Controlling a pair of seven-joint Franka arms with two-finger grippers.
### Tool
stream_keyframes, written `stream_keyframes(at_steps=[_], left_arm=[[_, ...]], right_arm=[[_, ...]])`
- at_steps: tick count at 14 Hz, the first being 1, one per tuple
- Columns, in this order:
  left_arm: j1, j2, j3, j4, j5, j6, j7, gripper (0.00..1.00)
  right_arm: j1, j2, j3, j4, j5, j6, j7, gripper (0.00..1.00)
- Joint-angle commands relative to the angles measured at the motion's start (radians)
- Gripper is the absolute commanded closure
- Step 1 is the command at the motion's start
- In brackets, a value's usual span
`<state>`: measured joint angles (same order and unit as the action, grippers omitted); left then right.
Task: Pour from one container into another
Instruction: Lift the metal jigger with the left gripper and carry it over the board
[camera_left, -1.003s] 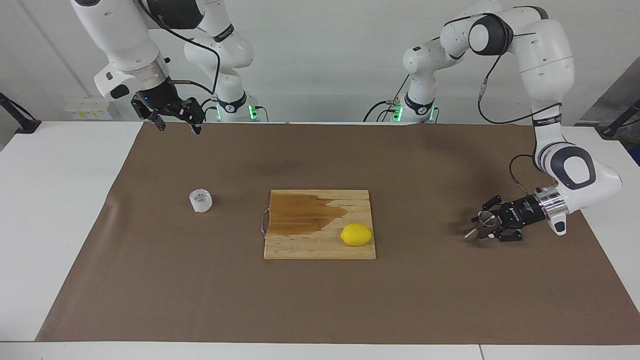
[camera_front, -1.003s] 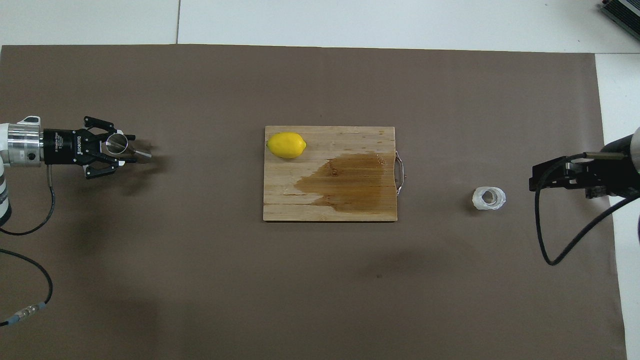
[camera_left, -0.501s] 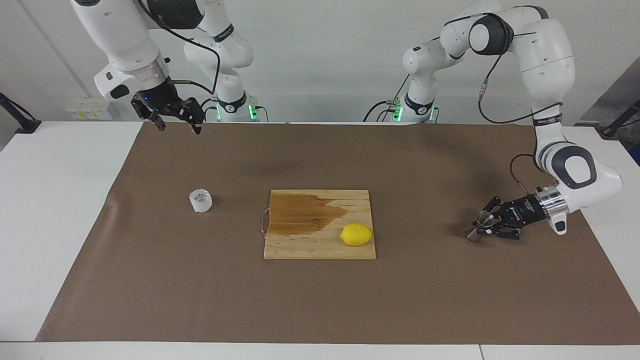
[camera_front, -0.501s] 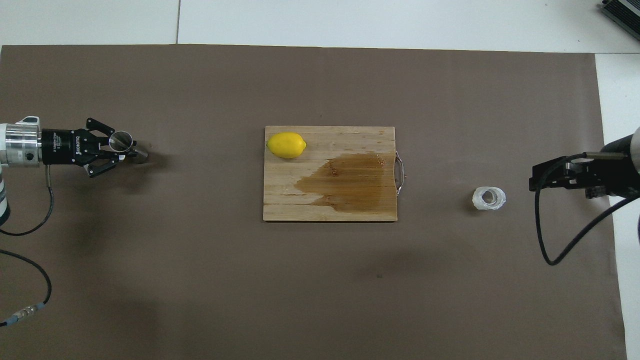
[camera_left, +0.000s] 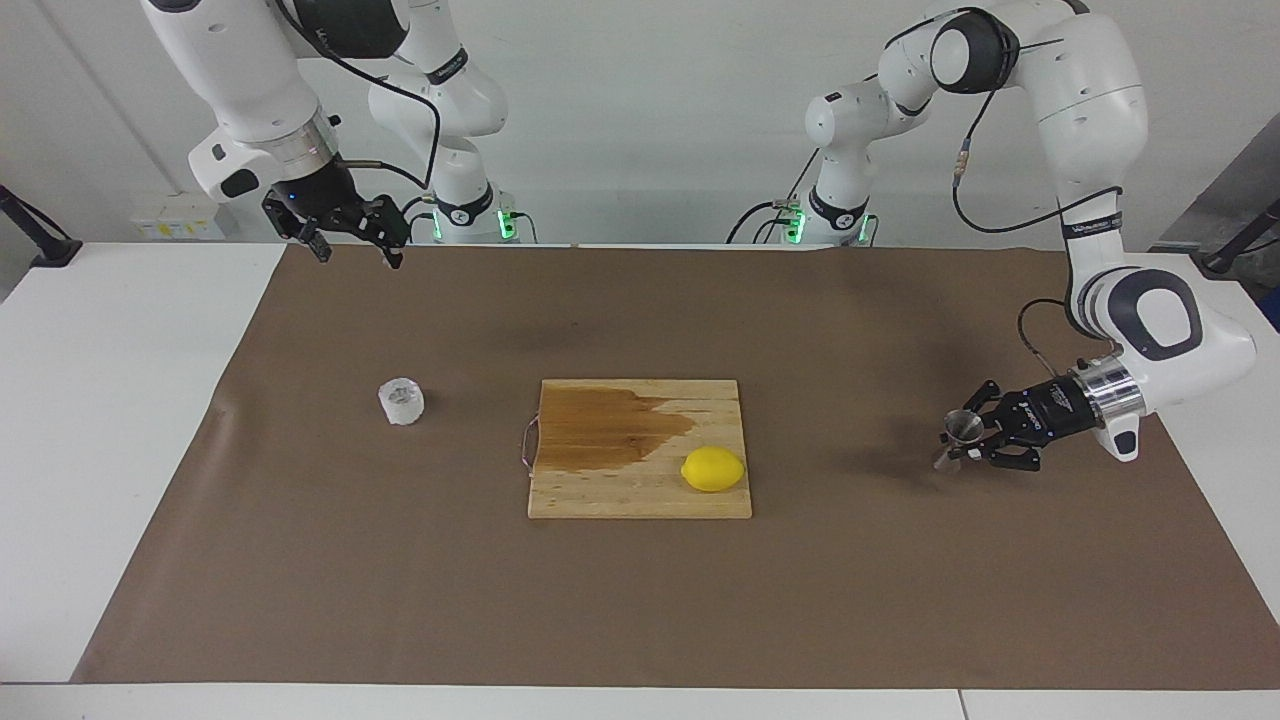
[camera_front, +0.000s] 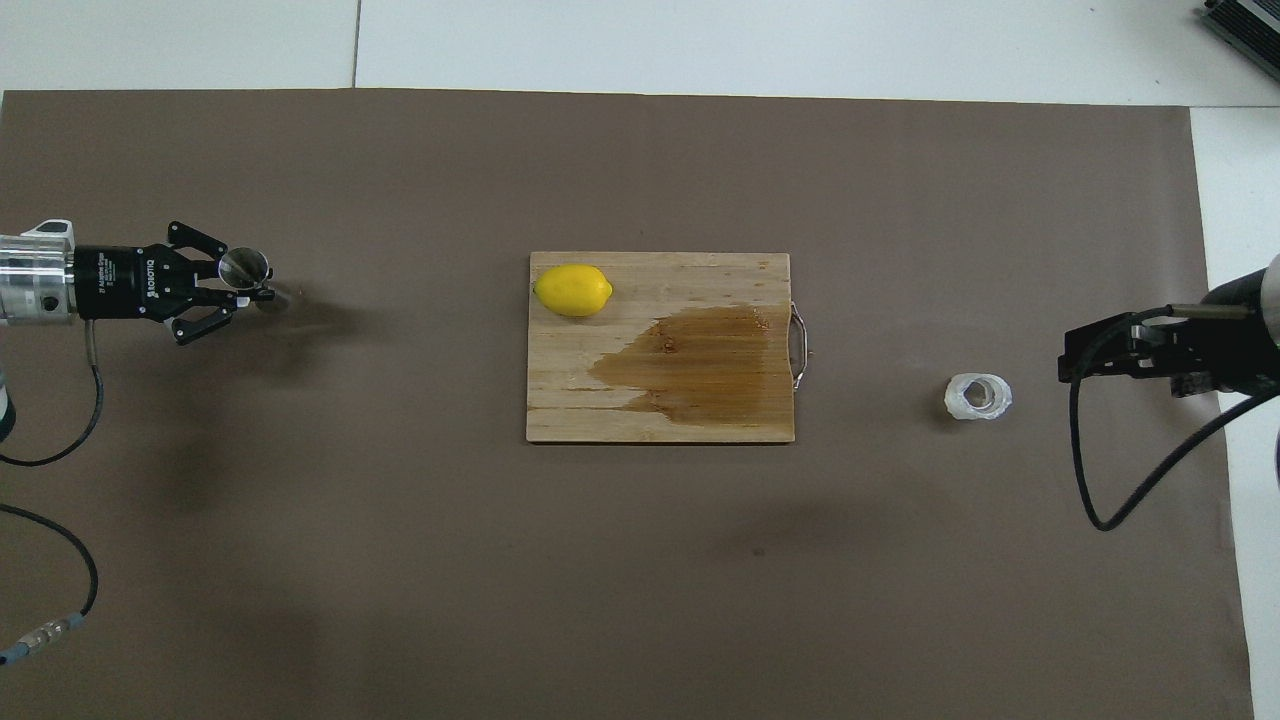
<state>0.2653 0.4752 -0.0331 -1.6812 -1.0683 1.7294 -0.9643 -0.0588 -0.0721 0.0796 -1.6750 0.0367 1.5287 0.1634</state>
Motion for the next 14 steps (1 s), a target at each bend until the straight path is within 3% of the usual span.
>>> stream_keyframes(at_steps=[1,7,14], left_arm=[[-0.043,-0.029,0.012,-0.035,-0.068,-0.025,-0.013,1.0],[-0.155,-0.047,-0.014,-0.077,-0.222,-0.005,-0.024,1.0],[-0.346,-0.095,-0.016,-0.159,-0.416,0.146,-0.03,1.0]], right_arm=[[-0.01,-0.003,0.005,-0.003,-0.003,-0.007,-0.028,0.0],[-0.01,-0.003,0.005,-0.003,-0.003,-0.007,-0.028,0.0],[-0.012,-0.003,0.003,-0.003,-0.003,-0.007,-0.028,0.0]])
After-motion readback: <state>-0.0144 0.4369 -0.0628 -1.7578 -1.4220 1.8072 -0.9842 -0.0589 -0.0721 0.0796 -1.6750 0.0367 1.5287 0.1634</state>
